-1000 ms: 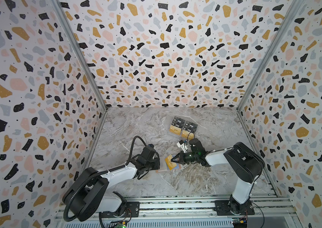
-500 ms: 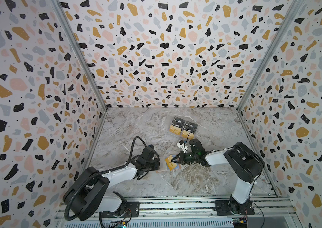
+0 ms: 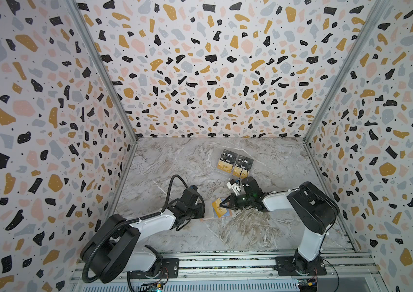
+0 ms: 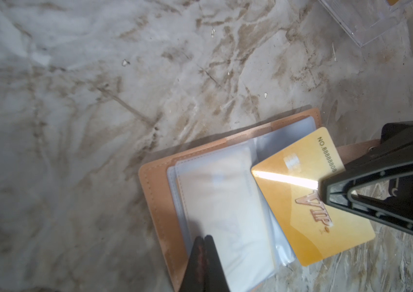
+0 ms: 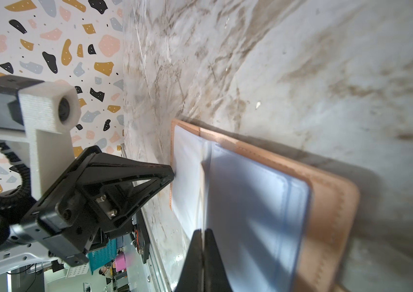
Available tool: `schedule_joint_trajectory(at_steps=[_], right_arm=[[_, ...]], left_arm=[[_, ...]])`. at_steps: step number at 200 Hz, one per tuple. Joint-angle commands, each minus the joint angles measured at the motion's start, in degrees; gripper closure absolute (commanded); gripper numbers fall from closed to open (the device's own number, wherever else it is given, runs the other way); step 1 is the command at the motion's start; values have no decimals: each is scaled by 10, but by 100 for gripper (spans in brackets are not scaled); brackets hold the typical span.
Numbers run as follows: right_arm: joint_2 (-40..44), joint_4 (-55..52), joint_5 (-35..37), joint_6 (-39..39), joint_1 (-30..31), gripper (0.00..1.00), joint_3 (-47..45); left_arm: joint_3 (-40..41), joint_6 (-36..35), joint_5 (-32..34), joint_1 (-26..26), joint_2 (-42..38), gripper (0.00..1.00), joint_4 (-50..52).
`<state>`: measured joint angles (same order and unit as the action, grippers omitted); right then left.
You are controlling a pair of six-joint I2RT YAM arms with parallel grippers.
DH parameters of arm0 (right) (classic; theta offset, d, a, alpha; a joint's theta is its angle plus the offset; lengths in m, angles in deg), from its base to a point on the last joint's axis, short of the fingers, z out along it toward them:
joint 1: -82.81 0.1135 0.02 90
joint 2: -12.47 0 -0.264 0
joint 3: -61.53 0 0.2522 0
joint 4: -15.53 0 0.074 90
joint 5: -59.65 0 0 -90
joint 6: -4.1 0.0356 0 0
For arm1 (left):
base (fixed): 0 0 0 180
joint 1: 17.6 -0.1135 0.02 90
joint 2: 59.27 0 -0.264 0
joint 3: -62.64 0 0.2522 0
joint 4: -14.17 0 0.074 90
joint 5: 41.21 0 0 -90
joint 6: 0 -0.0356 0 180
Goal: Insert credit cards into a card holder
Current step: Insert the credit card into the card slot.
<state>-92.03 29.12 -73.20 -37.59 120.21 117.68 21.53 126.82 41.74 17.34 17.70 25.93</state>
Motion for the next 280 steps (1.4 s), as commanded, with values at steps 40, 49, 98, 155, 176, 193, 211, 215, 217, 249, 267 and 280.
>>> schedule_joint_trajectory(at_steps=[40,49,98,155,176,193,211,215,217,249,267,280], right_arm=[[16,-27,3,-15,3,100,17],[15,-34,4,-20,2,100,20],[26,-59,14,-32,5,100,21],[23,-66,14,-35,9,100,25],[26,-76,18,-38,9,100,27],[31,-82,21,-40,9,100,29],[29,-83,20,-40,9,100,29],[29,-83,19,-39,10,100,28],[29,-82,20,-39,9,100,28],[33,-78,22,-36,9,100,23],[38,-71,24,-30,9,100,18],[41,-74,27,-30,10,100,17]], left_arm=[[3,-9,-2,-3,-8,100,14],[3,-10,-2,-3,-9,100,14],[-4,-11,-5,-4,-7,100,20],[-3,-9,-5,-4,-6,100,18],[-3,-9,-5,-4,-6,100,19],[-3,-10,-4,-4,-6,100,20],[-2,-10,-3,-3,-7,100,19],[-2,-9,-3,-3,-7,100,20],[-2,-9,-4,-4,-8,100,20],[0,-10,-1,-4,-11,100,19],[1,-7,-1,-4,-14,100,17],[2,-7,-1,-4,-14,100,17]])
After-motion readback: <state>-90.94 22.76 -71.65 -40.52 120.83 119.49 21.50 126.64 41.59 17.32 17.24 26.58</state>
